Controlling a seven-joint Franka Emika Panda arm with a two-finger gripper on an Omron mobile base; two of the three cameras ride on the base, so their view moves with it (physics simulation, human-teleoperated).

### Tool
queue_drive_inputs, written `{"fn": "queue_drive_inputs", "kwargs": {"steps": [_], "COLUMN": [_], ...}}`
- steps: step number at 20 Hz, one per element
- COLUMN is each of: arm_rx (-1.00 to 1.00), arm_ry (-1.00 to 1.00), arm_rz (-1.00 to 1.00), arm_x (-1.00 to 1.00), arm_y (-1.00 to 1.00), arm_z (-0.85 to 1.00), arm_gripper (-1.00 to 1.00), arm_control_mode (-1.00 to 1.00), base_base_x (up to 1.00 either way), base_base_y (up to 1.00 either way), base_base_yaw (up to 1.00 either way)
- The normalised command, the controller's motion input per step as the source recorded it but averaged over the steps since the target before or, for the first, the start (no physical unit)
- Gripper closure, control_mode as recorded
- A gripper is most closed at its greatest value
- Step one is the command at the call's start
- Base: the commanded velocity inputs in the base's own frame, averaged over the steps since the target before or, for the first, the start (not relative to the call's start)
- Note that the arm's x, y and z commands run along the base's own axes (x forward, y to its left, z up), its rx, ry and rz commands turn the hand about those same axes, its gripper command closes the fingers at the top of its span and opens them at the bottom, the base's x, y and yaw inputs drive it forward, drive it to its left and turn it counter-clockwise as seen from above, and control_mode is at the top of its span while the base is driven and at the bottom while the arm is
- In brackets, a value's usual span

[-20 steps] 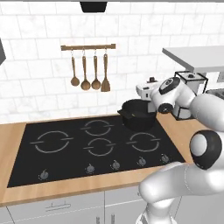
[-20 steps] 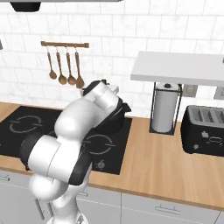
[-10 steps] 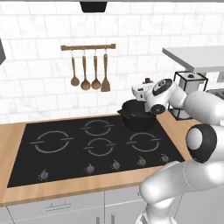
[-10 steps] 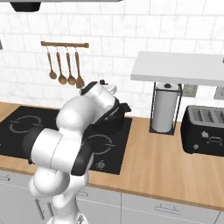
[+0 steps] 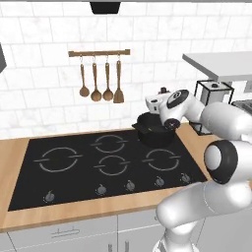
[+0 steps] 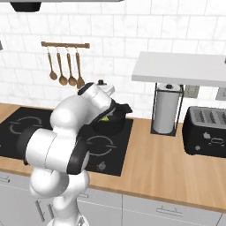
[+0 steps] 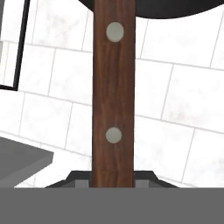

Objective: Put the lemon wedge and sweet potato in the pot. Retrieve the spatula and lightly stir the vegetables in the pot.

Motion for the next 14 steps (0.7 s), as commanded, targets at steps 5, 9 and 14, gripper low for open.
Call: {"fn": "queue_drive_inputs", "kwargs": {"steps": [5,9,14], "arm_rx": [0.01,0.04,0.06], "arm_ry": [-0.04,0.0,0.0], "arm_rz": [-0.18,-0.26,-0.26], "arm_x": [-0.17,-0.25,-0.05], "arm_y": [0.19,0.17,0.35], "arm_z": [-0.01,-0.1,-0.01], "arm_gripper": [1.0,1.0,1.0], "arm_control_mode": [-1.0,-1.0,-1.0], "base_base_x": [0.0,0.0,0.0], "base_base_y": [0.0,0.0,0.0], "base_base_yaw": [0.0,0.0,0.0]}}
